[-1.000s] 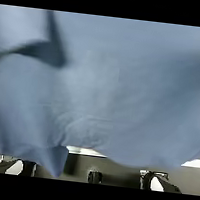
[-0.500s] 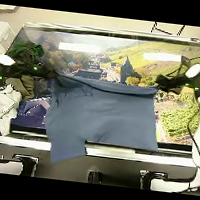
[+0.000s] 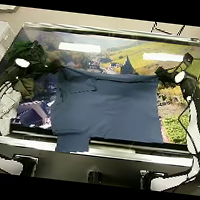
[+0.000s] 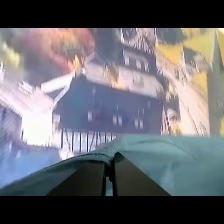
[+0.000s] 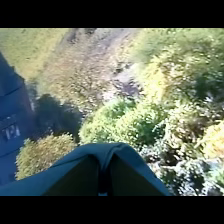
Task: Fold the clothes and pants, and hang the long-sleeved shirts on hangers.
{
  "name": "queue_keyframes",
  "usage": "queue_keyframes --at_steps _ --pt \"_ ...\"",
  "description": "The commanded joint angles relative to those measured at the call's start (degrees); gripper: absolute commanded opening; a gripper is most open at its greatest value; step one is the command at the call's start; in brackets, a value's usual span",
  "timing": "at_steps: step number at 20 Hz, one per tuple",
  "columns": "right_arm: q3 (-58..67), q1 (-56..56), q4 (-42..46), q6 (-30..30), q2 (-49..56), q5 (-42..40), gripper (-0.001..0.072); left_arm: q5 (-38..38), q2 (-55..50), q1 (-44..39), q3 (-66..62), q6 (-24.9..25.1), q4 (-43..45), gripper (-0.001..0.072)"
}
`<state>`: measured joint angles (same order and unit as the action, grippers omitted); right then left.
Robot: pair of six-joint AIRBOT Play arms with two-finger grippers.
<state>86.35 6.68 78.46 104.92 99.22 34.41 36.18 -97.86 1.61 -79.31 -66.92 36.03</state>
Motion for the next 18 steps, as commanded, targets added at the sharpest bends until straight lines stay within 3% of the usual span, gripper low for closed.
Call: queue_keyframes --at_steps 1,5,7,8,10,13,15,18 --pt "0.0 1.6 0.0 2.5 1.3 0.6 0.0036 -5.1 -2.1 -2.5 -0.3 0.9 -0.5 0.0020" --pt "1.4 6.0 -1.2 2.3 -0.5 8.9 0.0037 -0.8 -0.5 -3.4 -0.4 0.9 -0.2 0.0020" --pt "1.4 6.0 -0.8 -1.7 -0.3 17.0 0.0037 4.4 -0.7 -2.6 -0.4 -0.2 1.6 0.0019" --pt "1.6 6.1 -1.2 -5.3 -0.8 21.3 0.0036 8.1 -0.4 -1.5 -0.5 -2.4 1.6 0.0018" --pt "1.9 6.8 1.7 -11.6 -3.8 32.0 0.0037 16.0 2.5 1.2 -0.4 -0.8 3.0 0.0018" --pt "1.8 8.2 6.1 -12.6 -7.0 44.9 0.0038 31.4 6.4 4.3 -0.4 -3.3 7.9 0.0018" --pt "0.3 8.4 6.1 -12.6 -6.6 47.5 0.0038 39.6 6.3 4.0 1.5 -7.3 15.6 0.0018" --pt "-3.9 8.4 6.0 -12.6 -4.5 48.3 0.0038 40.3 6.3 3.5 8.1 -10.5 19.4 0.0018"
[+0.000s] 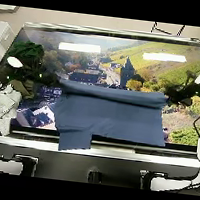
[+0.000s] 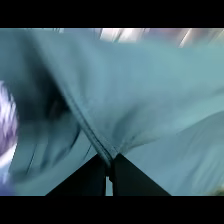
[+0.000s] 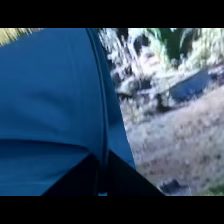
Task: Fold the clothes and pants, and hang the long-sleeved shirts on hangers.
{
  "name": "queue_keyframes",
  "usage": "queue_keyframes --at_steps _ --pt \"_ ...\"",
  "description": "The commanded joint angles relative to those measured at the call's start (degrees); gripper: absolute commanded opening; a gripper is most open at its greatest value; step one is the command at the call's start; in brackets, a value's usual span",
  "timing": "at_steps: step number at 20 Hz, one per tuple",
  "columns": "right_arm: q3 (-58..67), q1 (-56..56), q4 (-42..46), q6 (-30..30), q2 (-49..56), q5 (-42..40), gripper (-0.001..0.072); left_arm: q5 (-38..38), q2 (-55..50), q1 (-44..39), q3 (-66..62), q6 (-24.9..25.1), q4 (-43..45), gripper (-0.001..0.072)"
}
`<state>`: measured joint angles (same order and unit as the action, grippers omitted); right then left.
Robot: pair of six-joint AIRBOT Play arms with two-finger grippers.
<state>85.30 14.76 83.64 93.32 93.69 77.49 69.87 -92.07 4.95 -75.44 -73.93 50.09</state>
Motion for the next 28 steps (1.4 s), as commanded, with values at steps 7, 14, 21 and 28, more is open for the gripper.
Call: queue_keyframes --at_steps 7,14,21,28 --pt "-3.8 0.3 0.0 -1.2 2.9 3.1 0.0038 5.0 0.5 -2.2 10.0 -2.6 3.9 0.0020" --pt "2.6 7.2 -0.2 -2.6 -2.1 14.4 0.0594 17.1 4.9 5.9 7.4 -2.6 4.4 0.0551" --pt "-16.3 14.4 -1.7 -4.5 -10.5 14.9 0.0597 8.1 26.3 7.5 41.9 7.8 4.0 0.0530" --pt "-18.3 14.4 -5.2 -4.7 -11.4 15.0 0.0595 -1.5 30.7 3.0 53.5 11.0 -3.1 0.0523"
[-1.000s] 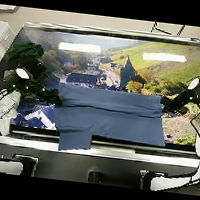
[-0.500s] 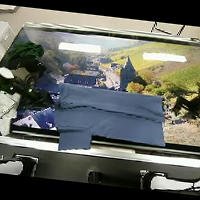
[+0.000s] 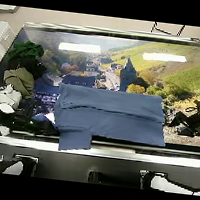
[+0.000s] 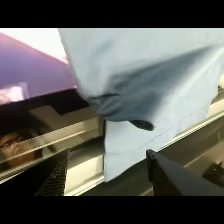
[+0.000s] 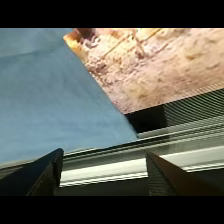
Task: Fold the clothes and pants, and hang the long-sleeved shirts on hangers.
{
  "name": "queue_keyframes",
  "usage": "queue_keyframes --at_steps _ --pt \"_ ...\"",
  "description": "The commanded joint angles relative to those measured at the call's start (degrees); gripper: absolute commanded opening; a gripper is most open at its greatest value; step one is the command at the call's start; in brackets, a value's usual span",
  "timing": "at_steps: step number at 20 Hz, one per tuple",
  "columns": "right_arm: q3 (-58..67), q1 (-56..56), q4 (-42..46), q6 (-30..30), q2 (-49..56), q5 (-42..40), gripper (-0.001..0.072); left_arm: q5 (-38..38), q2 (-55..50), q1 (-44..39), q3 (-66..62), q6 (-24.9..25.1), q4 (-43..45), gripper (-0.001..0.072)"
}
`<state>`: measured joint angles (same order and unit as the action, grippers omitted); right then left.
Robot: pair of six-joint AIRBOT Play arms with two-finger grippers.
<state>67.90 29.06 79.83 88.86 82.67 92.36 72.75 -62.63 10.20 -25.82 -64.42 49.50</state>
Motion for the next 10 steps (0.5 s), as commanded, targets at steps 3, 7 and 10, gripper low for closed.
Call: queue_keyframes --at_steps 3,7,10 --pt "-0.9 0.2 -1.4 -0.5 -0.4 0.4 0.0595 -9.7 1.0 -6.1 4.1 1.4 -6.3 0.0522" --pt "-0.9 0.2 -1.4 -1.2 -0.4 0.8 0.0595 -14.0 -1.9 -9.9 4.1 1.0 -10.2 0.0492" --pt "-0.9 0.2 -1.2 -1.3 -0.4 0.7 0.0595 -15.8 -3.7 -13.2 4.1 1.0 -12.5 0.0326"
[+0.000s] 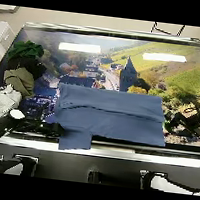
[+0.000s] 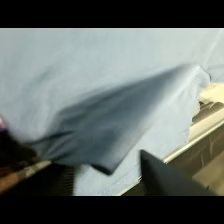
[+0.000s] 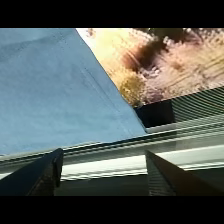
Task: Fold the clothes and pants, and hang the long-sleeved shirts on hangers.
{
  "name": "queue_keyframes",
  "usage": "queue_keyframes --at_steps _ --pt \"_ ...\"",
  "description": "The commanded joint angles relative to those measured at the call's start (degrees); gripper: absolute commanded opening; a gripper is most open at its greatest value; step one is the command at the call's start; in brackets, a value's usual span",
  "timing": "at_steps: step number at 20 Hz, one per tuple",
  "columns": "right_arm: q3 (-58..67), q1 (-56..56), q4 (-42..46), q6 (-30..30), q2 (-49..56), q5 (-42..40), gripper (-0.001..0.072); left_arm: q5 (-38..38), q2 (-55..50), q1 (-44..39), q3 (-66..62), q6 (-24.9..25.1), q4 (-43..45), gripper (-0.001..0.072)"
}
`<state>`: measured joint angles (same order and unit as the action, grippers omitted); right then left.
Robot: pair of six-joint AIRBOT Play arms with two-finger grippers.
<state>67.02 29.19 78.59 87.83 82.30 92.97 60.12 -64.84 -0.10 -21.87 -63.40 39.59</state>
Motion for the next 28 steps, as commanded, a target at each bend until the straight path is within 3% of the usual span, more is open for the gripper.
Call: queue_keyframes --at_steps 1,2,7,11,15,17,20,21,22,24,28 --pt "0.0 0.0 0.3 -0.2 0.0 0.1 0.0595 -3.5 -1.4 -3.4 0.1 -0.1 -2.6 0.0182" --pt "-0.3 0.0 1.0 -0.2 0.0 0.1 0.0595 -3.2 -1.4 -3.2 -0.1 -0.1 -2.6 0.0021" --pt "-8.7 0.0 3.5 -0.3 0.0 -4.0 0.0627 -0.6 -0.6 -3.1 -0.9 0.4 -2.5 0.0019" --pt "-13.6 0.0 -0.3 -0.7 0.4 -10.5 0.0626 -0.5 1.1 -3.1 -0.9 0.4 -2.5 0.0019" --pt "-15.5 0.0 -4.8 -1.8 3.1 -10.9 0.0608 -0.6 2.6 -3.1 -0.9 -0.1 -2.5 0.0019" --pt "-15.5 -0.6 -5.9 -1.7 3.7 -11.0 0.0552 -0.6 3.2 -3.1 -0.9 -0.1 -2.5 0.0019" --pt "-15.6 -2.8 -5.9 -1.8 3.7 -10.7 0.0345 -0.6 4.1 -3.1 -0.9 -0.3 -2.5 0.0019" --pt "-15.6 -3.8 -5.9 -1.8 3.7 -10.5 0.0161 -0.6 4.5 -3.1 -0.9 -0.5 -2.5 0.0019" --pt "-15.5 -4.5 -6.0 -1.9 3.6 -10.1 0.0038 -0.6 5.0 -3.1 -0.9 -1.1 -2.5 0.0019" --pt "-13.9 -4.6 -6.3 -3.5 2.9 -8.0 0.0038 -0.5 7.4 -3.1 -1.6 -1.4 -1.6 0.0018" --pt "-2.5 -4.7 -8.1 -2.9 -0.1 -6.5 0.0035 2.3 9.8 0.0 -13.0 -11.2 5.8 0.0018"
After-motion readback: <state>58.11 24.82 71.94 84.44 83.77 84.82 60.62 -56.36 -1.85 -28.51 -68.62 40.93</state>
